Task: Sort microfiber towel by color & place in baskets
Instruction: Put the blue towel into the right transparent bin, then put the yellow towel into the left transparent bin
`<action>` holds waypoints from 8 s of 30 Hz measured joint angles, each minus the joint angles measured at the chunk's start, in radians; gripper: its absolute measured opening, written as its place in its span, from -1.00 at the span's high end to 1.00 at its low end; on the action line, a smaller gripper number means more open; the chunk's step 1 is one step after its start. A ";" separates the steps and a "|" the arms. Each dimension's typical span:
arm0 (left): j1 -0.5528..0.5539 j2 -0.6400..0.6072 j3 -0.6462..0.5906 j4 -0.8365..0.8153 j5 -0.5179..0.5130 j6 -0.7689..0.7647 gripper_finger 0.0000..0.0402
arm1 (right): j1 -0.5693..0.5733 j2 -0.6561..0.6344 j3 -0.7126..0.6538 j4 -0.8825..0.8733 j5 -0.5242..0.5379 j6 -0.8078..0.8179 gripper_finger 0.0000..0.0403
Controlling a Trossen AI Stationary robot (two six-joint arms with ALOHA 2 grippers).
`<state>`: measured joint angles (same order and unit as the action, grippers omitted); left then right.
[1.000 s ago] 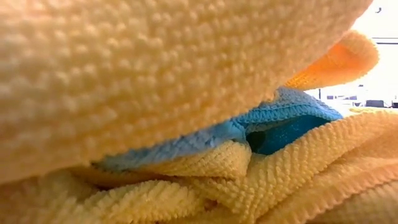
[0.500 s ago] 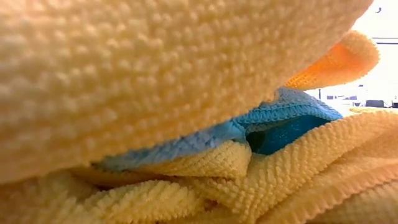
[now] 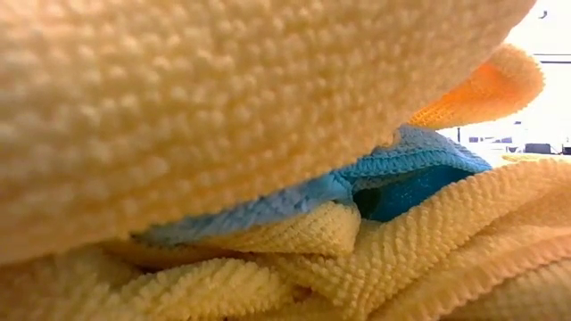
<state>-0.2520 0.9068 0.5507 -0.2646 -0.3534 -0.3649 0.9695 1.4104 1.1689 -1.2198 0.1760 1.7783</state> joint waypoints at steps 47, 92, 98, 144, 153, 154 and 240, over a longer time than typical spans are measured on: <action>0.001 0.000 0.001 0.000 -0.002 0.035 0.29 | -1.230 -0.195 0.109 -0.231 0.377 -1.131 1.00; 0.003 0.000 0.001 -0.001 -0.001 0.043 0.29 | -1.487 -0.227 -0.337 0.281 -0.110 -1.209 0.32; 0.003 0.000 0.001 -0.001 -0.001 0.043 0.29 | -1.459 -0.315 -0.229 0.146 0.006 -1.192 0.26; -0.633 0.629 0.624 -0.947 0.265 -1.140 0.29 | -0.509 -0.443 -0.714 1.247 0.531 -1.148 0.26; -0.679 0.727 0.623 -0.897 0.281 -1.119 0.34 | -0.511 -0.443 -0.714 1.281 0.531 -1.151 0.26; -0.679 0.735 0.623 -0.868 0.290 -1.103 0.37 | -0.511 -0.443 -0.714 1.284 0.532 -1.155 0.26; 0.703 1.246 1.162 -0.537 0.324 0.506 1.00 | -0.511 -0.443 -0.714 1.088 0.531 -1.078 0.26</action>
<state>0.4507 2.1532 1.7125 -0.8011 -0.0292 0.1416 0.4587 0.9672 0.4549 -0.1314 0.7073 0.6998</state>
